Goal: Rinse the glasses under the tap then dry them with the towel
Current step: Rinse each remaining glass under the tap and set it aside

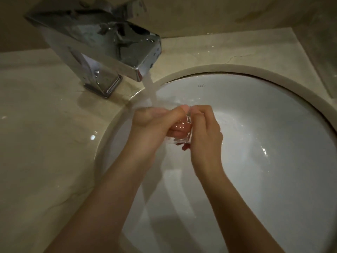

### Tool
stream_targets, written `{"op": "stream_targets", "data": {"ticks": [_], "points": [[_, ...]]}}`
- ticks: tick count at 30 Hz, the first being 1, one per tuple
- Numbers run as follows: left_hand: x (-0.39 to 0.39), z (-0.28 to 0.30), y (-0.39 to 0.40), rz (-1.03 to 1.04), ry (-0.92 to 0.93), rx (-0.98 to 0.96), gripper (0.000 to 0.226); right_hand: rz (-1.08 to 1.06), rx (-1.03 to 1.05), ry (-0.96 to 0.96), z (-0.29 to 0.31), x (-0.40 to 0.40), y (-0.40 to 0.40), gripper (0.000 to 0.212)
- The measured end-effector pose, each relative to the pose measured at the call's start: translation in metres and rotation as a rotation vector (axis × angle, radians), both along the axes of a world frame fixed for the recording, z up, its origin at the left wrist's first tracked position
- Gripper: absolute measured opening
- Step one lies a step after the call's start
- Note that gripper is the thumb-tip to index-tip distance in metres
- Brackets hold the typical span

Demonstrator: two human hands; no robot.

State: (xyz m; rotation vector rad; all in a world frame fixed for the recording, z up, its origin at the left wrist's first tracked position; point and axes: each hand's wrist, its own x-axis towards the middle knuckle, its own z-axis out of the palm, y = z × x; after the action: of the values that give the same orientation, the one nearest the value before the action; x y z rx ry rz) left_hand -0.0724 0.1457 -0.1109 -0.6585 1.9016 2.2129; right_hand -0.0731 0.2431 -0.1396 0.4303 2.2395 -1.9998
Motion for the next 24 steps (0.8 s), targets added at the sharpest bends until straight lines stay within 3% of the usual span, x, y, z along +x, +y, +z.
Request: {"op": "stream_targets", "data": {"ticks": [3,6,10,12,15,16,19,22,24], "points": [[0.001,-0.002,-0.002,-0.090,0.040,-0.179,0.022,0.109,-0.056,-0.373,0.008,-0.017,0.012,0.041],[-0.001,-0.008,-0.003,-0.014,0.132,-0.223,0.022,0.115,-0.106,-0.442,0.007,-0.021,0.009,0.038],[-0.001,-0.016,0.009,0.255,0.232,-0.220,0.026,0.047,-0.606,-0.631,0.013,-0.015,-0.003,0.032],[-0.001,-0.021,0.012,0.362,0.176,-0.043,0.028,0.027,-0.547,-0.586,0.014,-0.012,-0.009,0.042],[0.000,-0.021,0.012,0.361,0.169,0.033,0.023,0.114,0.036,-0.147,0.011,-0.008,-0.018,0.050],[0.000,-0.020,0.012,0.345,0.175,0.010,0.019,0.111,0.071,-0.071,0.008,-0.006,-0.019,0.045],[0.001,-0.018,0.012,0.359,0.164,-0.027,0.031,0.159,-0.114,-0.252,0.009,-0.008,-0.022,0.058],[-0.001,-0.023,0.006,0.396,0.150,0.027,0.034,0.139,-0.453,-0.461,0.010,-0.012,-0.023,0.066],[-0.002,-0.021,0.006,0.377,0.134,0.003,0.043,0.139,-0.401,-0.387,0.007,-0.009,-0.027,0.062]]}}
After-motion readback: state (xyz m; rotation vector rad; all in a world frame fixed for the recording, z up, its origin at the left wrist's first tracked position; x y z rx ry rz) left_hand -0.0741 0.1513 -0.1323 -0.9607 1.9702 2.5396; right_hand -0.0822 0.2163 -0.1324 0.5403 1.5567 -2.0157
